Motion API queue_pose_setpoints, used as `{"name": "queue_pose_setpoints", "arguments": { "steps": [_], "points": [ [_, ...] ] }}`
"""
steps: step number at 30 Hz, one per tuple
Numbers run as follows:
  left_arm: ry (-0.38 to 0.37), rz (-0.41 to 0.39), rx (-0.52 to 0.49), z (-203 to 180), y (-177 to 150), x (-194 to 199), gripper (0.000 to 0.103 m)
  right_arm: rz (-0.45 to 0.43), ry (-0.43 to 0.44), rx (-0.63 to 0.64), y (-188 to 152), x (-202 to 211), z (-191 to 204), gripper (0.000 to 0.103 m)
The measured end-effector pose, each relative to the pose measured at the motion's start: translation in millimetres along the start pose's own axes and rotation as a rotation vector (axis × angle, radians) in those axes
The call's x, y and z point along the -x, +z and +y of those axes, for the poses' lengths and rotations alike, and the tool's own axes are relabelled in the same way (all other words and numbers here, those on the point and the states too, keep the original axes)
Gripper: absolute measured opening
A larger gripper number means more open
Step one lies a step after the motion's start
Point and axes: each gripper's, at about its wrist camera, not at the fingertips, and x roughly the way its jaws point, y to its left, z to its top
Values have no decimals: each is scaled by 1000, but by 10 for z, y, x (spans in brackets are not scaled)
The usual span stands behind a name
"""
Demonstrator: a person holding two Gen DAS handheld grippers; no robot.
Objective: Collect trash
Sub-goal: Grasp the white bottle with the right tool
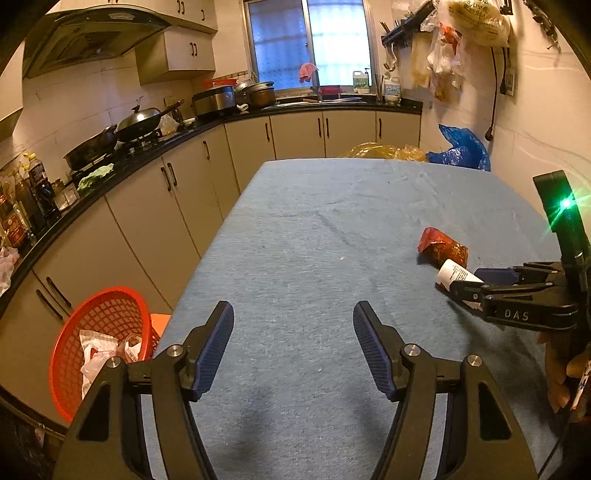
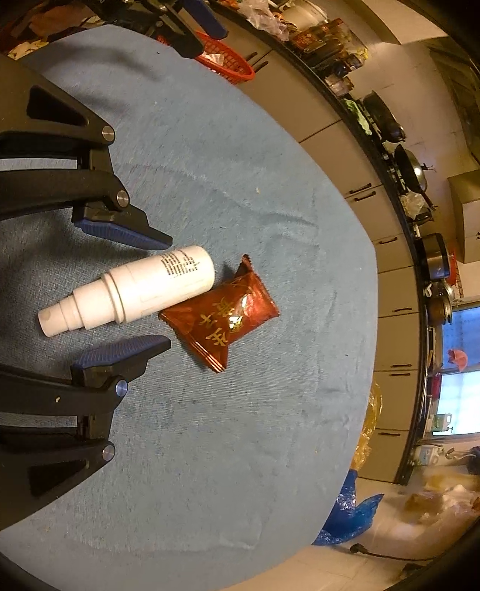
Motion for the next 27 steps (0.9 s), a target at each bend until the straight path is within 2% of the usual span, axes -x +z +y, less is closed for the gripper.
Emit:
{"name": "queue_pose_setpoints", "arguments": {
  "steps": [5,7,11,15,18,23,25,27],
  "points": [
    [-2,2,-18,-92,27,-16,67,11,4,26,-21,-30,47,49],
    [-4,6,-23,-124,35,-31,67,13,4,29,-25,-40,58,37],
    [-13,15,-42,-200,78,-58,67,11,-8,50,-47,-33,78,33],
    [-92,59,-25,-237,227,-118,67,-21,56,-6,-24,88,-33,32],
    [-184,112,5,-343,420,-216,67,-108,88,-97,33,312,-253,32],
    [-296,178,52,-673,676,-486,67,-206,36,-285,44,540,-666,32],
    [-330,245,70,-819,717,-708,67,-215,25,-357,5,566,-824,32],
    [-377,358,152,-924,730,-1002,66,-224,13,-409,-19,587,-939,32]
  ]
}}
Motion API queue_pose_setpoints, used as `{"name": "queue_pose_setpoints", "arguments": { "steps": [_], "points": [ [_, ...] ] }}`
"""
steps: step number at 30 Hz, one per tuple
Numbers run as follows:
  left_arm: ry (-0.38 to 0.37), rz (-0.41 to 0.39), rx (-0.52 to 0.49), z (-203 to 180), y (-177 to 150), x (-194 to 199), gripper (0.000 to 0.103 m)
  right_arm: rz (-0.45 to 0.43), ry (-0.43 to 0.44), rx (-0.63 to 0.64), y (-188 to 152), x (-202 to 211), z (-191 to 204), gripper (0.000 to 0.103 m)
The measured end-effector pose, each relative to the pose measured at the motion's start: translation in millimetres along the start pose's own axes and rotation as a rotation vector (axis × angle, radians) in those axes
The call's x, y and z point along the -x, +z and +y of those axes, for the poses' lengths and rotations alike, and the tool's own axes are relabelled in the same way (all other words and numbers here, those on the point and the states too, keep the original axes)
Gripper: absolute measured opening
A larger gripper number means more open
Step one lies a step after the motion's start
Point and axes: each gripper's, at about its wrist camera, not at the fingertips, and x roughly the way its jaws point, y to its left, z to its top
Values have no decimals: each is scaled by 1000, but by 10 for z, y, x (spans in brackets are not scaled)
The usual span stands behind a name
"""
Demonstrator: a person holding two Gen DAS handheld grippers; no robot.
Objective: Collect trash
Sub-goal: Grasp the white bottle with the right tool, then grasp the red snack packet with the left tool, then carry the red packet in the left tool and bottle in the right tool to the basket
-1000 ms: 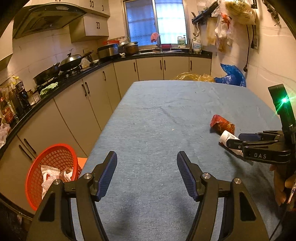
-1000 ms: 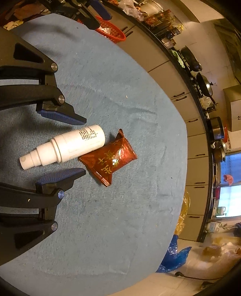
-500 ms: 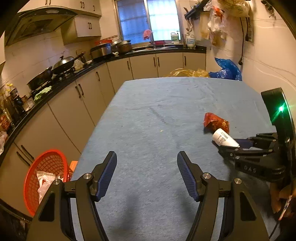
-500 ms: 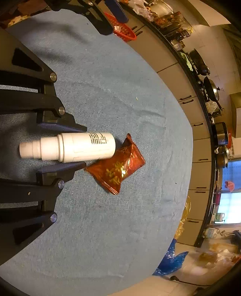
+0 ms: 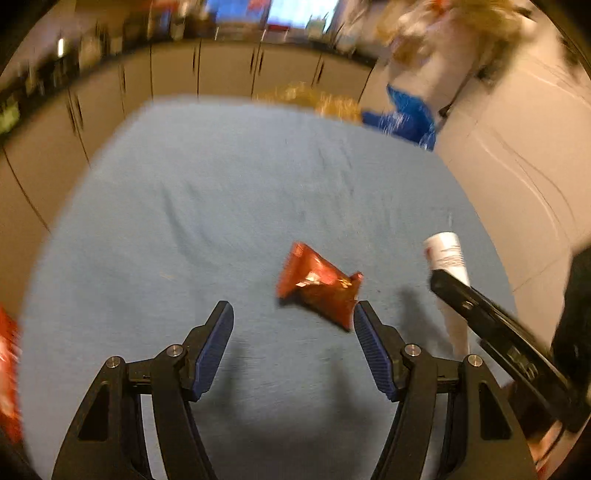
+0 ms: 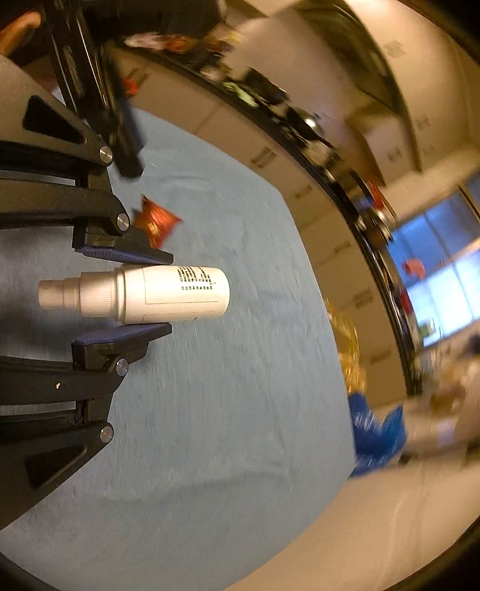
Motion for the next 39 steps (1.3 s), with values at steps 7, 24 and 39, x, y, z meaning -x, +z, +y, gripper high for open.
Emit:
{"name": "queue_pose_setpoints", "arguments": {
  "steps": [7,24,39],
  "points": [
    [32,61,160,-184,137,-491,64,-59,-20,-60,42,164,-113,32],
    [82,-155,30,6,-89,88,46,-20,45,75,-53,102,184,32],
    [265,-355,113,1464,-831,1589,46,169,312,307,-542,20,1557,32]
  ]
}}
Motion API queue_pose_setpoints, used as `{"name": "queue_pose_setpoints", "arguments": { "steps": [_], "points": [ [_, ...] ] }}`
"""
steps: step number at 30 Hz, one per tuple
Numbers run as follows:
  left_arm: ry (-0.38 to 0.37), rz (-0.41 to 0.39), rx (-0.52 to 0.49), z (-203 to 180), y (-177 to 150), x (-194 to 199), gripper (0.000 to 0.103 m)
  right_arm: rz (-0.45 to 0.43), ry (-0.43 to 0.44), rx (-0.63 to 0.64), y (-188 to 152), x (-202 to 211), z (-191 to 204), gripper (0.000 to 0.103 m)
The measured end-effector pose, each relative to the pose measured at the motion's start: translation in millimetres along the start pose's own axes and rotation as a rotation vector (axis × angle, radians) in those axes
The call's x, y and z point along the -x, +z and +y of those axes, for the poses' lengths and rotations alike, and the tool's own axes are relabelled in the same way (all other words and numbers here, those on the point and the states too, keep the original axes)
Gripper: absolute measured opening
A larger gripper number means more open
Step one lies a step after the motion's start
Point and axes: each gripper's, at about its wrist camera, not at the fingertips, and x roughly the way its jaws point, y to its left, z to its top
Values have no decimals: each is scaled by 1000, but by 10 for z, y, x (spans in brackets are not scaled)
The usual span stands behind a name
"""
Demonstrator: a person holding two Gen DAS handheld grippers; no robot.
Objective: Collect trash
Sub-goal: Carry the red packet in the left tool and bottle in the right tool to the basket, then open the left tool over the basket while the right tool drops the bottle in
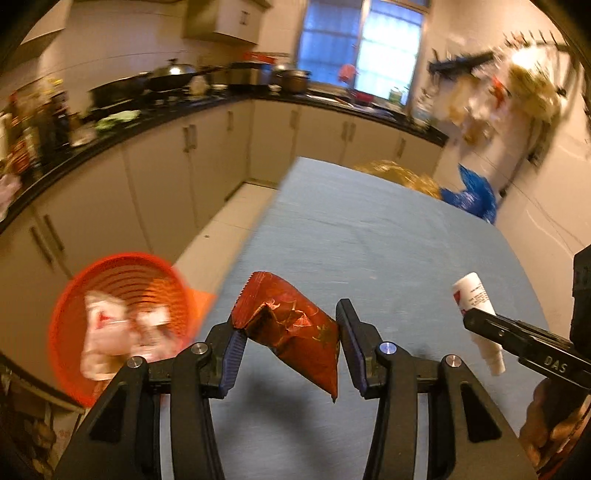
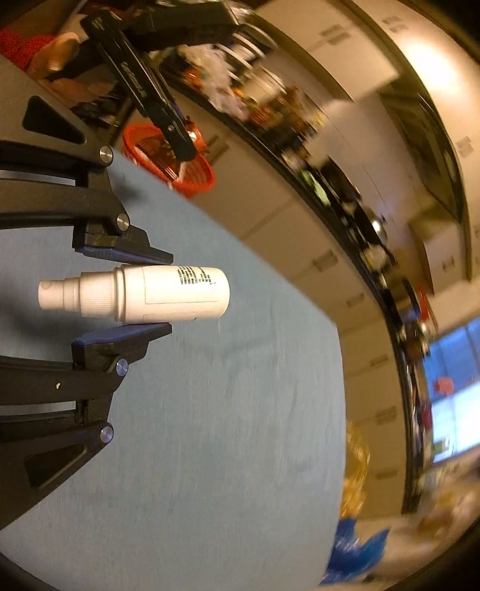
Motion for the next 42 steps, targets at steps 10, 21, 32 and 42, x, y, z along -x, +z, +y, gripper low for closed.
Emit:
{"name": "queue_pose_setpoints", "arguments": {
  "steps": [10,21,32,42],
  "points": [
    [108,-70,97,955,-103,390,47,65,94,157,97,-544,1168,32],
    [165,-66,187,1635,-255,385,47,137,155,218,193,-1208,1950,33],
    [184,-50,202,1920,-295,165,51,212,145,230,192,-1856,2231,36],
    [236,-116,178,1788,-308,328,69,91,145,225,272,-1330,2075,59]
  ]
}}
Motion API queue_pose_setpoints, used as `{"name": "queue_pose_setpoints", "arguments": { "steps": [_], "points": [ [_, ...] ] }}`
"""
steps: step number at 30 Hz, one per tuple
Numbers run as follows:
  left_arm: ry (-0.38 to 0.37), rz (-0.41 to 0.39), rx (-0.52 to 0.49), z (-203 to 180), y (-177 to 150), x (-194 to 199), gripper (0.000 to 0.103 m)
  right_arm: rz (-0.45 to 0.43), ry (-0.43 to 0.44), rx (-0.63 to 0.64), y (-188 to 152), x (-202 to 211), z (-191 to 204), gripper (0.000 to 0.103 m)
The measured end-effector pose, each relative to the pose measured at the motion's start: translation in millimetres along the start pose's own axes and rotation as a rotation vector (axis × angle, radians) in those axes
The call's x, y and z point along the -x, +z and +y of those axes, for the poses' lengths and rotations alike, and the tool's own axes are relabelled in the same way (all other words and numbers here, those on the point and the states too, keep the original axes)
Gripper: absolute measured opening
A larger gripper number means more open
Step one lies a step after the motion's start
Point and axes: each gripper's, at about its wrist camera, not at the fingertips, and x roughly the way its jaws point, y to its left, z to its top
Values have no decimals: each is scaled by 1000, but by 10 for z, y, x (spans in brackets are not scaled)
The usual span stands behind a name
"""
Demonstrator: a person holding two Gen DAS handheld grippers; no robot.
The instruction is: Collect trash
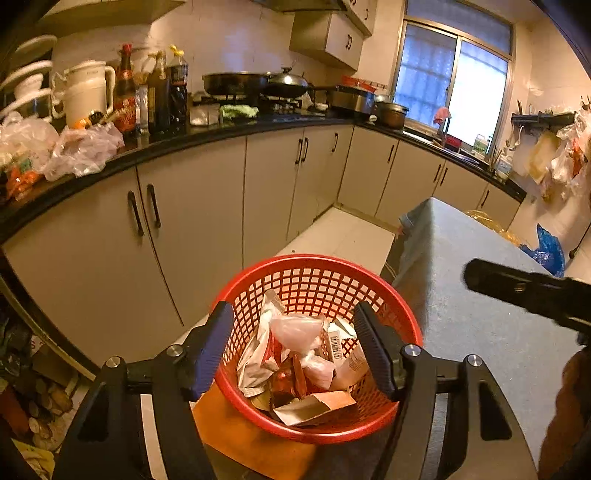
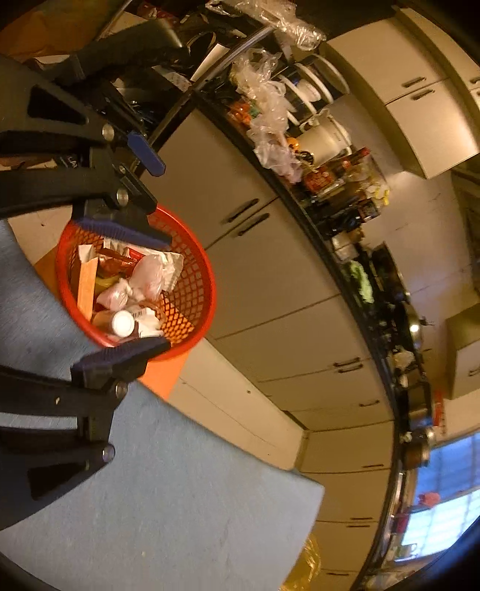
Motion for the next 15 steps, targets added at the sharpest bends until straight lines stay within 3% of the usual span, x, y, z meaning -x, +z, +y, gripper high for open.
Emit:
{"name": "queue_pose_setpoints", "arguments": {
  "steps": [9,15],
  "points": [
    [56,-138,-74,-442,-151,561,93,-134,-156,60,-444,805,-145,78],
    [83,-192,-120,-777,-326,859,100,-206,-267,95,-851,1274,-318,84]
  ]
}}
